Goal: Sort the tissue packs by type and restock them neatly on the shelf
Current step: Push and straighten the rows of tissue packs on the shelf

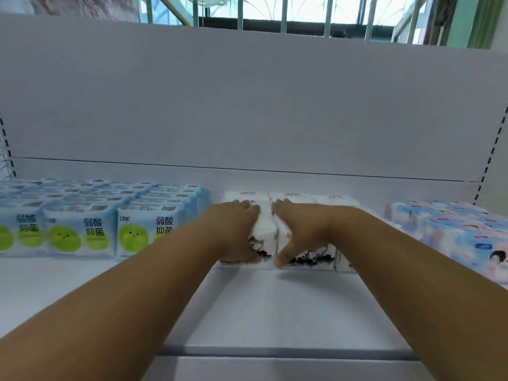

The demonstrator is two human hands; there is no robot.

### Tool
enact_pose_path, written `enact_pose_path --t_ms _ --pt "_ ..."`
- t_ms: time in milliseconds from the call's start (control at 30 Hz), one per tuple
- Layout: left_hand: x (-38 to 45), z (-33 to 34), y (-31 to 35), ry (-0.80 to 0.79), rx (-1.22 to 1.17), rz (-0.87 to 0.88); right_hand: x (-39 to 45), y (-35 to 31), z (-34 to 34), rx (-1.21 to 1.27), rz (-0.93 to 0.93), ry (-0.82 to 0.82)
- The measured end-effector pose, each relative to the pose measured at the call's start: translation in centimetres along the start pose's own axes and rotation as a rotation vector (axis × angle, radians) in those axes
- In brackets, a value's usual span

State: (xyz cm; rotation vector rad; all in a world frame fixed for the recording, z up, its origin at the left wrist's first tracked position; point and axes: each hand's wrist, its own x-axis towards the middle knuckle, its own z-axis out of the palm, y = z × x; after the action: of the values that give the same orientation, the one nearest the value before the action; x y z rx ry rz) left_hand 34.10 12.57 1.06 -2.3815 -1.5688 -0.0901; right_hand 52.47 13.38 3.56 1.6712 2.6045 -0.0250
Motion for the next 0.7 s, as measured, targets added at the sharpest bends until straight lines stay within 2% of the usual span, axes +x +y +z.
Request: enact_pose_path --t_ms 100,233,300,400,467,700 --pt "0.5 0.5 0.0 0.037 -0.010 -0.006 0.1 -0.3 0.3 -0.036 0.012 0.016" --pt "0.0 -0.4 -0.2 0.004 -0.071 -0.005 0.3 -0.6 -0.3 0.030 0.068 -0.004" --pt "-1.0 -1.5 -1.0 0.006 -0.314 -0.043 0.4 -0.8 -1.1 0.134 0.077 -0.012" --pt "-2.0 -1.7 -2.0 0.219 -0.942 -0.175 0.7 -1.5 -2.6 0.370 0.131 0.062" --pt "-2.1 -1.1 -1.9 0.327 -1.211 -0.305 1.3 -2.3 -3.1 0.433 0.147 0.093" --pt "-0.9 0.0 -1.3 0.218 -1.909 -0.747 6.9 -5.4 -1.1 0.181 0.207 0.095"
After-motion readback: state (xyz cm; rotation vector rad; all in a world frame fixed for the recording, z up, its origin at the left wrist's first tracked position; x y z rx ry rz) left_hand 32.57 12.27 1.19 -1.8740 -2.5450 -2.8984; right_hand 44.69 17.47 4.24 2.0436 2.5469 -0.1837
